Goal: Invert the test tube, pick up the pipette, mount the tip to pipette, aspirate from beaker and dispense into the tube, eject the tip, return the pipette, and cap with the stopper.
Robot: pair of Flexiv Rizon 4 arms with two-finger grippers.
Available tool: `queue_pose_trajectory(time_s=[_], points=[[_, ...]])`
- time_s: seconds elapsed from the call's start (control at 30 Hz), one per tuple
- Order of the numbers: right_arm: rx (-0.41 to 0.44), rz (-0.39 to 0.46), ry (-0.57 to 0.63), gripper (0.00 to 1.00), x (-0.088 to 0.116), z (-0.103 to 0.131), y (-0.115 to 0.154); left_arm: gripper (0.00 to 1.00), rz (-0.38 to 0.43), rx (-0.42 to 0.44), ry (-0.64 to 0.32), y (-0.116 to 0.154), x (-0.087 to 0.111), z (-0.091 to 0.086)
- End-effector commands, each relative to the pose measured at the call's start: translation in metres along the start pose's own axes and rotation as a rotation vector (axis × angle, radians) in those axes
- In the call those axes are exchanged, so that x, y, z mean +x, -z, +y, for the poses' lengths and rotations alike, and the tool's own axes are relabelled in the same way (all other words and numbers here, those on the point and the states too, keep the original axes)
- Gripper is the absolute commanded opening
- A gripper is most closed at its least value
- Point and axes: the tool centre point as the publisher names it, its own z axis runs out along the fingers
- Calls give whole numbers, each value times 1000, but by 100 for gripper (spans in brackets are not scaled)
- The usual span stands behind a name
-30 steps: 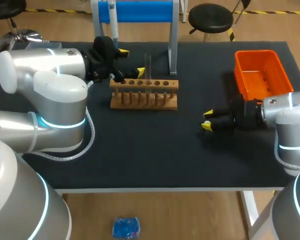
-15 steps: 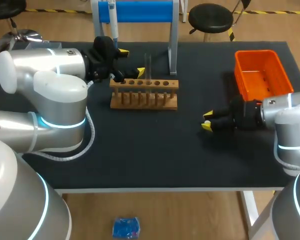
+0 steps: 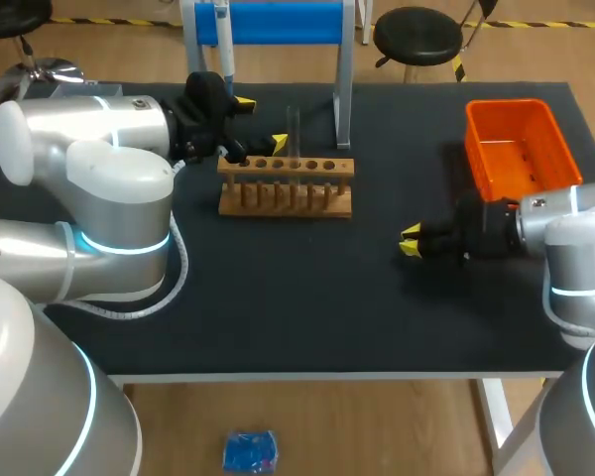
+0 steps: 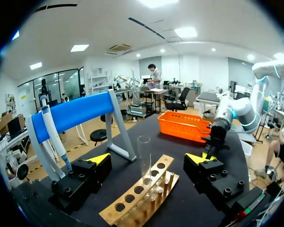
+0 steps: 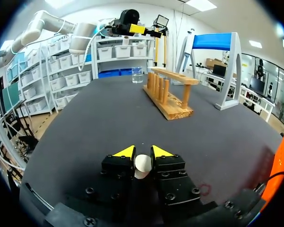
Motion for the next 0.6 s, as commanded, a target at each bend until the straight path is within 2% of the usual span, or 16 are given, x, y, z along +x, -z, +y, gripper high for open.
queue_pose_trajectory(time_s=[0.03,0.6], points=[[2,2,4,0,7,-3,0,100,4,-2,0,0,-1,0],[12,0,5,0,9,-6,0,100,4,-2,0,0,-1,0]])
